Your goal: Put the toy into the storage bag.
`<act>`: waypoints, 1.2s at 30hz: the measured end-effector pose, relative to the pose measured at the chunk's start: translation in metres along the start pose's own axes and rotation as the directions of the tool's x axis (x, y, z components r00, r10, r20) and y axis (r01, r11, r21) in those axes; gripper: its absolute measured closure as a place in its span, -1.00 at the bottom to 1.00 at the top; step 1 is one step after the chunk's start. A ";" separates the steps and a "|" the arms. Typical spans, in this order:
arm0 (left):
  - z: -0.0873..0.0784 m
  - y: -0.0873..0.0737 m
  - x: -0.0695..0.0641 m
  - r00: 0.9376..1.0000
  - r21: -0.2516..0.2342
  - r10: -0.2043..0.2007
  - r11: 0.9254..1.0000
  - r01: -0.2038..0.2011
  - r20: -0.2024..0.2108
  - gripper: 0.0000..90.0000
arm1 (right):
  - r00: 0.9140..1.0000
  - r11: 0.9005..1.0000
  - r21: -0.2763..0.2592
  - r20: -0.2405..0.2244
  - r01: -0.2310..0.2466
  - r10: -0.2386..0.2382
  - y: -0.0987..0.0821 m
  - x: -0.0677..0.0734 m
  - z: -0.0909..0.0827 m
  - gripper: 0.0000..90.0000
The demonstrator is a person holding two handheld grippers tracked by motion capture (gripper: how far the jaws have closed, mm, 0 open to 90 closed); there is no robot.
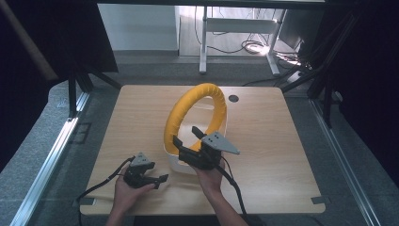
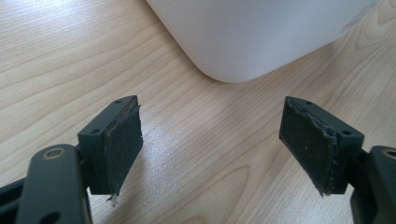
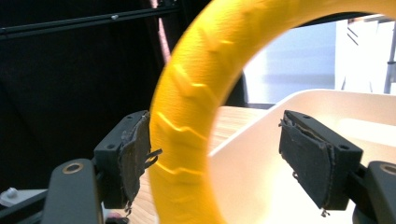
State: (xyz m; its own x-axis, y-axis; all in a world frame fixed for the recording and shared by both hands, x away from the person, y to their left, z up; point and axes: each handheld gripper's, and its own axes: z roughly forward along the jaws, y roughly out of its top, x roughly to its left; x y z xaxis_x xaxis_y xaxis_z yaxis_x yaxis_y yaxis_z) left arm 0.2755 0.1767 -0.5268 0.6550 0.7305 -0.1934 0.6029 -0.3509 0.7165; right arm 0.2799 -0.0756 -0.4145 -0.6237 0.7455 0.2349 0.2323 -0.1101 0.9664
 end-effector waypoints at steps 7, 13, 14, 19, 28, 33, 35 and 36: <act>0.000 0.000 0.000 1.000 0.002 -0.002 1.000 0.002 -0.004 -0.52 | 1.000 1.000 -0.010 0.006 0.008 -0.008 0.004 -0.017 -0.024 -0.42; 0.001 0.000 0.000 1.000 0.008 -0.003 1.000 0.003 -0.003 -0.52 | 1.000 1.000 -0.020 0.018 0.016 -0.016 0.005 -0.038 -0.047 -0.39; 0.001 0.000 0.000 1.000 0.009 -0.001 1.000 0.002 -0.004 -0.52 | 0.999 1.000 -0.020 0.024 0.021 -0.021 0.005 -0.042 -0.051 -0.39; 0.002 0.000 0.000 1.000 0.009 -0.003 1.000 0.003 -0.005 -0.52 | 0.997 0.999 -0.025 0.067 0.034 -0.032 0.004 -0.062 -0.068 -0.37; 0.003 -0.001 0.000 1.000 0.014 -0.003 1.000 0.004 -0.008 -0.52 | 0.990 0.999 -0.025 0.140 0.021 -0.017 -0.002 -0.107 -0.086 -0.32; 0.004 -0.001 0.000 1.000 0.015 0.001 1.000 0.000 -0.008 -0.52 | 0.984 1.000 -0.020 0.176 0.007 -0.003 -0.011 -0.130 -0.093 -0.29; 0.004 -0.001 0.000 1.000 0.019 -0.002 1.000 0.002 -0.009 -0.52 | 0.984 1.000 -0.012 0.178 -0.004 0.006 -0.016 -0.138 -0.096 -0.27; 0.004 -0.001 0.000 1.000 0.022 0.001 1.000 -0.001 -0.008 -0.52 | 0.983 1.000 -0.005 0.183 -0.007 0.008 -0.018 -0.141 -0.097 -0.27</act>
State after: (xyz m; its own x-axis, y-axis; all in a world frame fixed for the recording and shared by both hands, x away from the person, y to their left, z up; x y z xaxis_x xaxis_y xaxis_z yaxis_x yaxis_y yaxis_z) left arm 0.2765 0.1746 -0.5304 0.6523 0.7344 -0.1874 0.6121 -0.3646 0.7017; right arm 0.2914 -0.2423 -0.4551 -0.4743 0.8525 0.2196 0.2335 -0.1187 0.9651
